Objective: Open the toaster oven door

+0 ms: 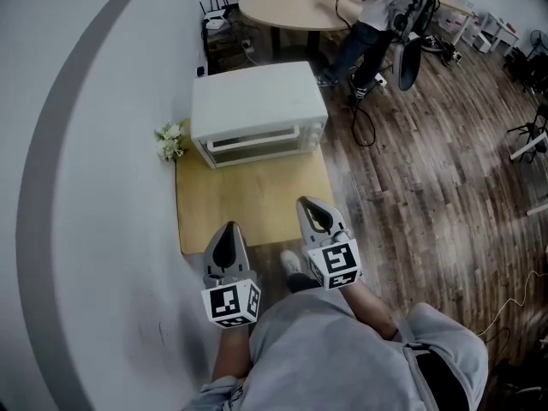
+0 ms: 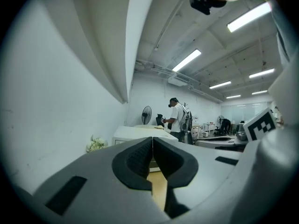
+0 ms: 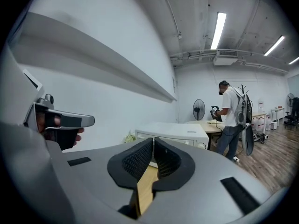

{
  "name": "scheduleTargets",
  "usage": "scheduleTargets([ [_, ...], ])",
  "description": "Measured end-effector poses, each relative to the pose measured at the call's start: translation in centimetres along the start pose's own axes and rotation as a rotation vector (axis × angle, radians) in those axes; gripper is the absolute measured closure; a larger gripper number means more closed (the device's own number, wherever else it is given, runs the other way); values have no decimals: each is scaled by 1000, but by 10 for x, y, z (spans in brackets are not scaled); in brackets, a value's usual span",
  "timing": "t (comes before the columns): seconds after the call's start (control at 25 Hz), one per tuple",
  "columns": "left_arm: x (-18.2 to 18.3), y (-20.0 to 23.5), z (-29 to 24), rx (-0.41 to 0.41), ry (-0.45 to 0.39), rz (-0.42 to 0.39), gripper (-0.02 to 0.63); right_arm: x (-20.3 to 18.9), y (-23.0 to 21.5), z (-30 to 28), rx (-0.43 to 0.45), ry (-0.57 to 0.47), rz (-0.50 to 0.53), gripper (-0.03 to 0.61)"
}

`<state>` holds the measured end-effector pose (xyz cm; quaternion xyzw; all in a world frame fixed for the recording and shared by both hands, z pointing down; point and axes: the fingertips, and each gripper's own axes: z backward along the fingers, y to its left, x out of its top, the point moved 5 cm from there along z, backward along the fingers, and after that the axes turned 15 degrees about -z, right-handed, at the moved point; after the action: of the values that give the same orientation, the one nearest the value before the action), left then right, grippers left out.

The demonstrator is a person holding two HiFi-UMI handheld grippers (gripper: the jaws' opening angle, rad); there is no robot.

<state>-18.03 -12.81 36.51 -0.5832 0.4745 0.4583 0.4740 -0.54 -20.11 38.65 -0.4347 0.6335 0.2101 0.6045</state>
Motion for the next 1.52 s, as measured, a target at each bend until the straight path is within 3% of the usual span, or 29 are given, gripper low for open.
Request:
scheduleTargets([
  [0.36,8,11,-93,-25,11,-25,609,12,-26,-87,104,94,40,573],
  [0.44,8,12,-111,-38,15,-32,609,13,-31,-103,140,125,46,499],
  [0.56,9,13,-136,-68,25,-68,607,17,-36,-121,171,144,78,488],
  [0.64,6,12,-149,-88,43,-99,517,17,-41,-132,178,160,116,481],
  [0.72,3,13,-161,-105,66,-135,512,16,-46,-142,183,188,162,476],
  [0.88,-5,12,-183,-166,135,-276,505,12,-52,-161,209,270,270,462],
  [1.16,-16,2,-214,-336,289,-634,502,3,-59,-186,285,437,404,447],
  [1.36,-32,6,-234,-439,405,-805,502,-4,-61,-206,352,528,476,446],
  [1.52,-47,7,-247,-500,484,-933,502,-13,-69,-215,357,627,641,446],
])
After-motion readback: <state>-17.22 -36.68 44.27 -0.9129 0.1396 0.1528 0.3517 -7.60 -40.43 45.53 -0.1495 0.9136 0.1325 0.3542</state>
